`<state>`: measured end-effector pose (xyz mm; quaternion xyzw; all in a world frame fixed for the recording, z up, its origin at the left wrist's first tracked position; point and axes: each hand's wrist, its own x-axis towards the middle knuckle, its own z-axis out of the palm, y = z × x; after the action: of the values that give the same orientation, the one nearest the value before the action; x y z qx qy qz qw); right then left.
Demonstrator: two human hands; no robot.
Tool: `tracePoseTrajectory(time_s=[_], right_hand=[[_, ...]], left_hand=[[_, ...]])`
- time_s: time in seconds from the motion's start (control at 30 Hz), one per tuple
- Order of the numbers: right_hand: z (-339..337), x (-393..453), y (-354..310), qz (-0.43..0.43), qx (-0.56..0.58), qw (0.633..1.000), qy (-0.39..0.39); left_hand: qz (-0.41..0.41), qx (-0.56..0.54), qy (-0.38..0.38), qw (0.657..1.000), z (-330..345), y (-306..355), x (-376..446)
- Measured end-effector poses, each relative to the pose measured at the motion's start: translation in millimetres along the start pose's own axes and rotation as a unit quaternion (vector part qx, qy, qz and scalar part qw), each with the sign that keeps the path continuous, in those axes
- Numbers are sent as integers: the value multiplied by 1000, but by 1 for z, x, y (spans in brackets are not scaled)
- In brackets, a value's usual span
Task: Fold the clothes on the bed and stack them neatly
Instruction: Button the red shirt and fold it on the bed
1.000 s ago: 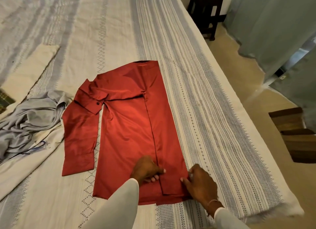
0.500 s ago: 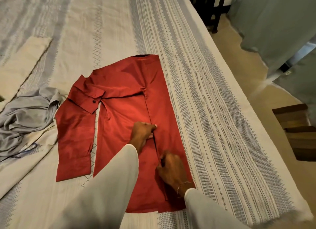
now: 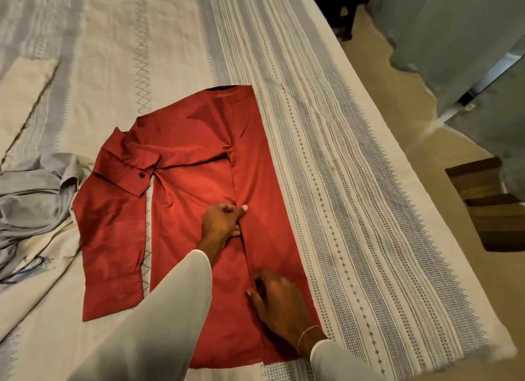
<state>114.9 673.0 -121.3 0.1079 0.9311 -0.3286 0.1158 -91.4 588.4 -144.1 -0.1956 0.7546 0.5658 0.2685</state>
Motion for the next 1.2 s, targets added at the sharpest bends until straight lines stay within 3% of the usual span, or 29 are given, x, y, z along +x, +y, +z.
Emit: tracePoseTrajectory(time_s=[0.13,0.37,0.5,0.6,0.67,0.73,0.77,0.83,0.9,1.0,1.2], right_hand=[[5,3,9,-71,-55,991,102],[18,-6,46,-111,-158,978,76],[18,-6,44,-96,-169,978,71],[16,-6,44,-92,-173,979,56],[15,-5,42,-88,-176,979,44],[15,-4,40,-87,-176,980,42],[13,-2,40,-91,-174,980,46],[7,11,39,-112,-170,977,64],[-1,28,37,-143,-180,972,53],[-4,30,41,-179,-216,960,-2],[18,-54,58,-243,-242,937,-68]], left_hand=[[-7,-53,-20,998,5,16,8],[-20,-129,-43,991,16,58,47],[39,-136,60,988,8,60,81],[131,-16,113,985,1,53,88],[233,137,160,949,5,53,72],[369,326,200,847,14,49,48],[436,389,181,791,19,46,36],[529,453,71,714,29,29,19],[542,520,-18,659,33,6,15],[498,596,-58,627,31,-15,17],[428,626,-95,644,39,-2,12]])
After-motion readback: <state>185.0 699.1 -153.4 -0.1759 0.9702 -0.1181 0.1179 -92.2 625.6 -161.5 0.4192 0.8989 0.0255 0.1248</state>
